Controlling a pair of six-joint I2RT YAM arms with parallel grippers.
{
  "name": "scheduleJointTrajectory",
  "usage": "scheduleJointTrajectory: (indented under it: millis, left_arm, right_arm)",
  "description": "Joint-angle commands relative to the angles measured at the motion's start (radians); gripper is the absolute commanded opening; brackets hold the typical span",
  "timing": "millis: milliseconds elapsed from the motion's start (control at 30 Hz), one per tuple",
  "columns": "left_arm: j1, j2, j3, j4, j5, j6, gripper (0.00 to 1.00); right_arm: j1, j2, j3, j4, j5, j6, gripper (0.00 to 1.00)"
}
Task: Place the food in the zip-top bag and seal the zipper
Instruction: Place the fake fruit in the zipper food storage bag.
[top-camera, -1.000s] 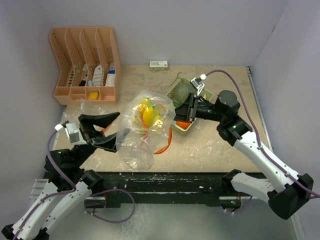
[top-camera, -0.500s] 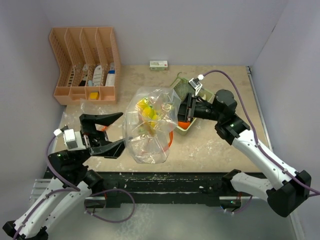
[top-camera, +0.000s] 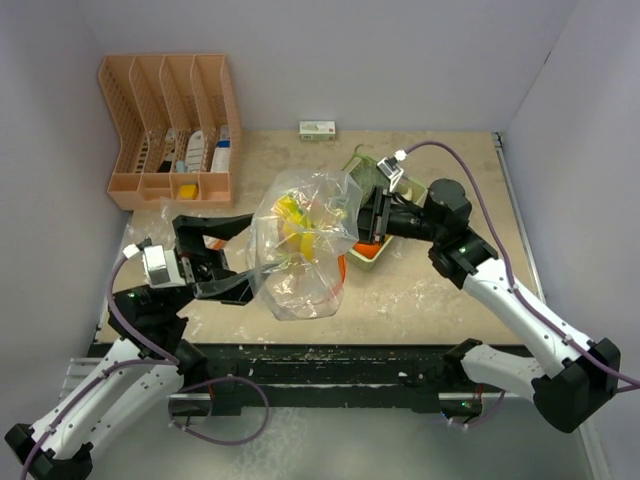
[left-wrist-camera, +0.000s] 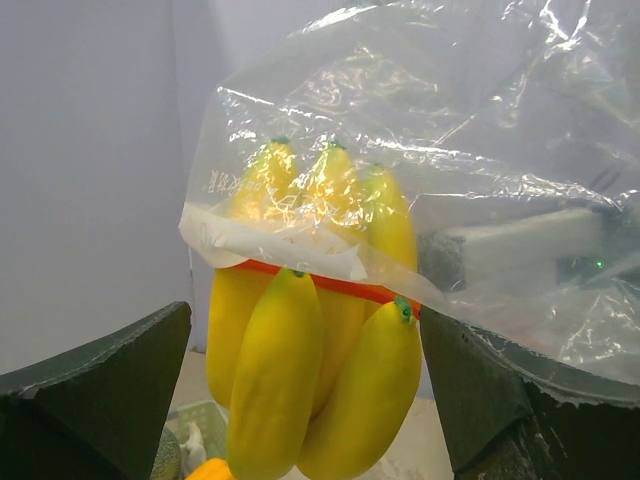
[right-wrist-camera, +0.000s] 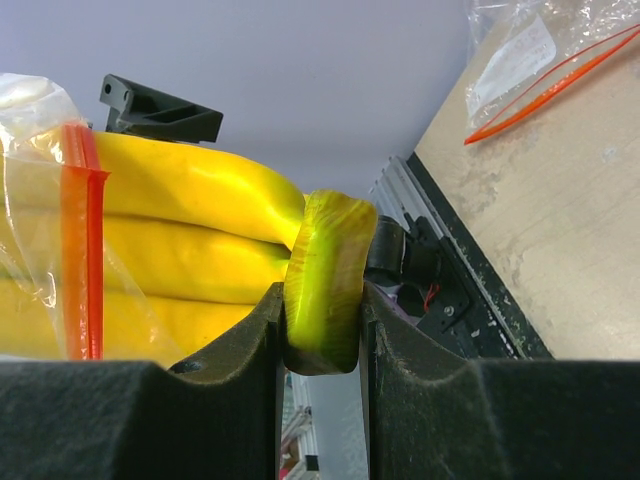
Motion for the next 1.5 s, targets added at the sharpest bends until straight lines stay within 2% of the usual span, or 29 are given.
scheduleJointTrajectory:
  millis: [0,367,667,700,833,967,1033,1200,1467]
  left_arm:
    - [0.004,-0.004,0.044,0.075,0.009,0.013,0.99]
    - [0.004,0.053,0.06,0.104,0.004,0.006,0.99]
    - [0.005,0.155,0.075,0.12,0.008,-0.032,0.79]
    - [0.004,0.163,0.076,0.121,0.011,-0.035,0.74]
    - [0.004,0.198,0.084,0.126,0.017,-0.052,0.45]
    - [0.004,0.204,0.086,0.117,0.011,-0.062,0.1]
    - [0.004,0.196,0.088,0.095,0.005,-0.062,0.0]
    - [0.005,0.13,0.093,-0.007,0.006,-0.06,0.0]
    - [0.004,-0.03,0.114,-0.28,-0.033,-0.011,0.0]
  right_arm:
    - [-0.002,0.001,-0.007,0.014,-0.004,-0.024,0.0]
    - [-0.002,0.007,-0.044,0.002,0.015,-0.047,0.0]
    - [-0.002,-0.007,-0.045,-0.024,0.017,-0.069,0.0]
    - [-0.002,-0.008,-0.045,-0.028,0.018,-0.072,0.0]
    - [-0.002,-0.01,-0.056,-0.03,0.017,-0.074,0.0]
    - [-0.002,-0.009,-0.06,-0.026,0.019,-0.074,0.0]
    - [-0.002,-0.008,-0.06,-0.024,0.021,-0.072,0.0]
    - [-0.006,0.003,-0.062,0.01,0.02,-0.053,0.0]
    - [-0.037,0.004,-0.065,0.135,-0.01,-0.002,0.0]
